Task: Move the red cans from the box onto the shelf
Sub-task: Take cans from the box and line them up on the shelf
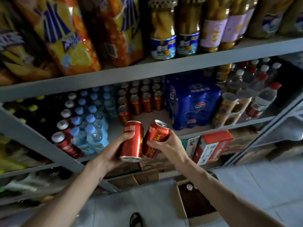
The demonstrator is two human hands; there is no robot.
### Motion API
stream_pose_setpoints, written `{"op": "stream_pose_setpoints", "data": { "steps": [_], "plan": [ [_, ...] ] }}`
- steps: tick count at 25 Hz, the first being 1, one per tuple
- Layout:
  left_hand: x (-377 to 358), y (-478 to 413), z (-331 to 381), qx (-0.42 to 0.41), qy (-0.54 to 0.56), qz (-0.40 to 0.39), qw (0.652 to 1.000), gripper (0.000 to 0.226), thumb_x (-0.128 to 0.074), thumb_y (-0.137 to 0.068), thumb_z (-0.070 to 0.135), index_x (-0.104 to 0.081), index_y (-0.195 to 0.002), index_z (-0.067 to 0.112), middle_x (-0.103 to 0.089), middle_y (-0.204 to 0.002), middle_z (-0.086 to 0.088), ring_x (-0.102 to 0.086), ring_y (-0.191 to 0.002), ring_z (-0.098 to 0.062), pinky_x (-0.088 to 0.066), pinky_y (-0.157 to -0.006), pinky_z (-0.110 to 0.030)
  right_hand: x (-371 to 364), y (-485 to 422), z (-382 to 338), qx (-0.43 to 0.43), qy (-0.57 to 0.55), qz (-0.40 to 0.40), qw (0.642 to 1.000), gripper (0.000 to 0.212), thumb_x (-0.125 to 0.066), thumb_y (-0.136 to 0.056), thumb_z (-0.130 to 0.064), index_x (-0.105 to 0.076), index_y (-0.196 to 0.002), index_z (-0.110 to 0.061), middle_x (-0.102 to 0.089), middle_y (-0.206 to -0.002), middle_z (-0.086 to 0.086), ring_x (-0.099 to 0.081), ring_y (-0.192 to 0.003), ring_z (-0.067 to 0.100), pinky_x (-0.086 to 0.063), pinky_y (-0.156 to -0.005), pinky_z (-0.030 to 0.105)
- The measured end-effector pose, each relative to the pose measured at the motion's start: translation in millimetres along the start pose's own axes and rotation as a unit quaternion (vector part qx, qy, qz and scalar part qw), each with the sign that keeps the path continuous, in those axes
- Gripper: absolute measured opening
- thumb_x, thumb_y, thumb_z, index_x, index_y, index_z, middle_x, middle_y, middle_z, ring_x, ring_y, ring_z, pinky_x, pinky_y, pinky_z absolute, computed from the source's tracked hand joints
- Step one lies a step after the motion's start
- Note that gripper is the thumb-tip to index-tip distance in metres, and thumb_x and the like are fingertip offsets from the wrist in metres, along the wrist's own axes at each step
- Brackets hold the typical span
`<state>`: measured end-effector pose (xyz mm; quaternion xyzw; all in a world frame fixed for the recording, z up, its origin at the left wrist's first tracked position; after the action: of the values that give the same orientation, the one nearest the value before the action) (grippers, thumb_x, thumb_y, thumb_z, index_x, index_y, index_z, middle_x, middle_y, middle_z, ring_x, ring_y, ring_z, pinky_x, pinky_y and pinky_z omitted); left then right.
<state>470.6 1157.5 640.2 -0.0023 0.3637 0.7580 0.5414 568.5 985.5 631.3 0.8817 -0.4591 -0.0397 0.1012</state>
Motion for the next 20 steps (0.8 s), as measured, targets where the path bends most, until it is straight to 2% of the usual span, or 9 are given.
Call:
{"op": "stream_pose_setpoints", "data": {
  "steps": [3,6,9,12,14,16,17,19,20],
  "plan": [
    [39,-13,14,0.017,-0.019,0.022,0.999,0.094,-0.097,-0.03,0.037,-0.063,-0.112,0.006,-0.076,-0.087,-0.015,-0.074,-0.078,-0.027,-0.059,-0.073,-0.043,-31,-28,6,0.006,0.045,-0.003,0.999,0.069,-0.09,-0.059,-0.042,-0.057,-0.117,-0.026,-0.072,-0.103,-0.007,-0.069,-0.089,0.0,-0.054,-0.073,0.016],
    [61,-28,23,0.023,-0.011,0.066,0.998,0.075,-0.087,-0.056,0.032,-0.058,-0.12,0.006,-0.073,-0.105,-0.021,-0.071,-0.096,-0.034,-0.056,-0.085,-0.046,-35,-63,10,0.022,0.077,0.053,0.995,0.067,-0.09,-0.062,-0.035,-0.056,-0.118,-0.023,-0.069,-0.104,-0.009,-0.066,-0.09,-0.003,-0.049,-0.073,0.011],
    [77,-43,28,-0.007,-0.012,0.124,0.992,0.071,-0.08,-0.059,0.031,-0.054,-0.123,0.011,-0.073,-0.105,-0.015,-0.072,-0.09,-0.026,-0.056,-0.07,-0.036,-29,-111,16,0.028,0.143,0.126,0.981,0.07,-0.092,-0.055,-0.029,-0.057,-0.114,-0.018,-0.067,-0.108,-0.003,-0.064,-0.096,0.011,-0.052,-0.081,0.026],
    [84,-56,33,-0.023,0.002,0.15,0.988,0.065,-0.081,-0.058,0.033,-0.057,-0.115,0.015,-0.078,-0.093,-0.008,-0.075,-0.082,-0.022,-0.057,-0.065,-0.035,-34,-161,28,0.031,0.214,0.124,0.968,0.07,-0.092,-0.053,-0.031,-0.059,-0.114,-0.019,-0.069,-0.108,-0.001,-0.065,-0.096,0.015,-0.054,-0.084,0.033],
    [84,-61,34,-0.017,0.029,0.163,0.986,0.059,-0.082,-0.059,0.033,-0.059,-0.11,0.015,-0.078,-0.092,-0.01,-0.075,-0.084,-0.025,-0.059,-0.072,-0.04,-44,-186,39,0.038,0.252,0.095,0.962,0.06,-0.088,-0.057,-0.036,-0.059,-0.11,-0.027,-0.07,-0.095,-0.01,-0.066,-0.085,0.009,-0.053,-0.072,0.028],
    [83,-65,36,-0.009,0.058,0.167,0.984,0.056,-0.081,-0.063,0.032,-0.061,-0.112,0.013,-0.075,-0.101,-0.016,-0.073,-0.091,-0.032,-0.057,-0.082,-0.046,-56,-203,49,0.052,0.254,0.071,0.963,0.052,-0.083,-0.061,-0.037,-0.054,-0.105,-0.038,-0.065,-0.083,-0.019,-0.06,-0.073,-0.006,-0.044,-0.055,0.016],
    [82,-67,37,-0.01,0.068,0.17,0.983,0.053,-0.08,-0.064,0.032,-0.062,-0.11,0.013,-0.075,-0.102,-0.018,-0.072,-0.09,-0.034,-0.058,-0.081,-0.046,-61,-208,51,0.063,0.235,0.062,0.968,0.053,-0.083,-0.063,-0.033,-0.051,-0.104,-0.043,-0.063,-0.084,-0.023,-0.058,-0.074,-0.01,-0.04,-0.051,0.009],
    [84,-69,41,-0.015,0.075,0.182,0.98,0.048,-0.079,-0.064,0.033,-0.063,-0.106,0.014,-0.074,-0.103,-0.019,-0.071,-0.091,-0.036,-0.059,-0.081,-0.047,-70,-216,53,0.091,0.206,0.052,0.973,0.06,-0.083,-0.065,-0.024,-0.045,-0.101,-0.054,-0.061,-0.086,-0.036,-0.058,-0.081,-0.018,-0.04,-0.051,0.002],
    [84,-69,42,-0.013,0.076,0.19,0.979,0.048,-0.079,-0.063,0.032,-0.063,-0.105,0.015,-0.073,-0.107,-0.02,-0.07,-0.097,-0.037,-0.056,-0.086,-0.049,-72,-220,52,0.103,0.197,0.05,0.974,0.063,-0.083,-0.066,-0.021,-0.044,-0.099,-0.058,-0.058,-0.089,-0.043,-0.056,-0.084,-0.023,-0.04,-0.054,-0.001]
  ]
}}
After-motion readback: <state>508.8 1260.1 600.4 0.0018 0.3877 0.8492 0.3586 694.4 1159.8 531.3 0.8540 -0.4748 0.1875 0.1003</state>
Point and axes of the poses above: each hand's wrist, its own y-axis away from the middle knuckle, its own x-axis out of the back of the hand, z = x × y, the point moved 4 cm from there along -y, towards the middle knuckle
